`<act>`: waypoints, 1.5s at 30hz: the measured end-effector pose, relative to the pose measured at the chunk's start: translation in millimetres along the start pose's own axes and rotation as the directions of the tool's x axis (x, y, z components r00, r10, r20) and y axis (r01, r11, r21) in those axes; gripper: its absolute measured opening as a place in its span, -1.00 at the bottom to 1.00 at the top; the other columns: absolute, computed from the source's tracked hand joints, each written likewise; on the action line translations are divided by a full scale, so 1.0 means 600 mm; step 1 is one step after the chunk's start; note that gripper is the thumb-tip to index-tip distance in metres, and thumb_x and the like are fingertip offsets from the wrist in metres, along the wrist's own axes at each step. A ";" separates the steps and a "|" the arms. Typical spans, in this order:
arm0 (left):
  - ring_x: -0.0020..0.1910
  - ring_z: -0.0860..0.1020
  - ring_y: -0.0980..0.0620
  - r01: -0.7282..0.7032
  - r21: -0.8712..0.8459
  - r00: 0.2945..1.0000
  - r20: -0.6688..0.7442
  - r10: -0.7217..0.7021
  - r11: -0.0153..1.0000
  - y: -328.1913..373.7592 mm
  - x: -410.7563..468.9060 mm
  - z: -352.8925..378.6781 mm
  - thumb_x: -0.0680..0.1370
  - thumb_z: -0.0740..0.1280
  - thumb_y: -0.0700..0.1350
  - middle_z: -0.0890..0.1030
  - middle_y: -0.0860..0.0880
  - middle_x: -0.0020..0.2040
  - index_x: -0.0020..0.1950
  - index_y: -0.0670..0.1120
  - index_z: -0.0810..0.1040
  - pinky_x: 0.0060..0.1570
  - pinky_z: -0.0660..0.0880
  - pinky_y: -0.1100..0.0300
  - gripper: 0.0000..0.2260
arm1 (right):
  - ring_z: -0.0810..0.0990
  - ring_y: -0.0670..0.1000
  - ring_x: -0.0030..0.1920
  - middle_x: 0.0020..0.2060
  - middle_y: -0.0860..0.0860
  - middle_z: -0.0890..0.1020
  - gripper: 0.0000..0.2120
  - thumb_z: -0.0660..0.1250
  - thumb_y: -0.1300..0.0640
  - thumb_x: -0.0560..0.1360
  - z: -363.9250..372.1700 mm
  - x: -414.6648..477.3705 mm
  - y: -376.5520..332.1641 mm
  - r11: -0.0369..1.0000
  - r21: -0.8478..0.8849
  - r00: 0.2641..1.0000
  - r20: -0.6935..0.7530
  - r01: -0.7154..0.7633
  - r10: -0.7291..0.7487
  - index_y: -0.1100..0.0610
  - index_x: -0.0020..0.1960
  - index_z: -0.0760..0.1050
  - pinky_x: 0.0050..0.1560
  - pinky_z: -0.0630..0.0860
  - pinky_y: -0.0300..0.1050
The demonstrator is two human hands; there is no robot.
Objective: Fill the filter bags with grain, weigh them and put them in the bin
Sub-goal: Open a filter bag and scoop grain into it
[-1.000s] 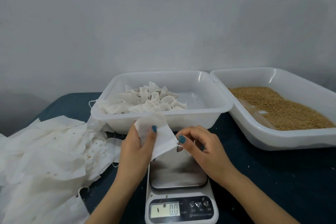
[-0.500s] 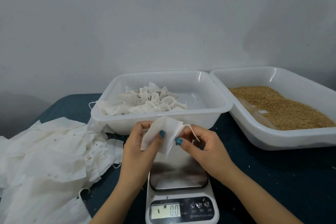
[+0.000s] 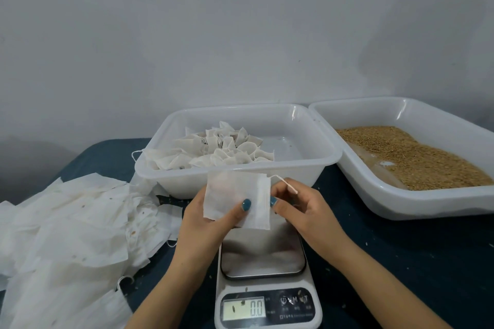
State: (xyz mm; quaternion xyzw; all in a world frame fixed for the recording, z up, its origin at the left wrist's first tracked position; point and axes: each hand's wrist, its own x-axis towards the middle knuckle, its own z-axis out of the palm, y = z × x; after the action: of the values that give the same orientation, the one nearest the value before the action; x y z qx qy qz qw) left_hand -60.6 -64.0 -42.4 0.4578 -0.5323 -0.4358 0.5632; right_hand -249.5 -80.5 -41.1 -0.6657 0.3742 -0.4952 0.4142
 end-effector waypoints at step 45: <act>-0.05 0.70 0.07 0.024 -0.110 0.999 -0.022 -0.027 0.994 0.006 -0.011 0.009 0.32 0.52 0.00 0.73 0.02 -0.06 0.04 -0.01 0.65 -0.17 0.57 0.34 -0.69 | 0.58 -0.08 -0.19 -0.19 -0.05 0.64 -0.90 0.45 0.24 0.49 0.008 -0.009 -0.003 0.991 -0.120 0.997 -0.044 0.062 -0.068 0.11 -0.05 0.57 -0.20 0.53 -0.21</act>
State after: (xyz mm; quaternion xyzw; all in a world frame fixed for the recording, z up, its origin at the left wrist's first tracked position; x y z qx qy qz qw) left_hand -66.2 -57.2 -40.0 0.4380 -0.4950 -0.4662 0.5881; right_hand -246.0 -74.3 -41.9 -0.6890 0.3910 -0.5011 0.3484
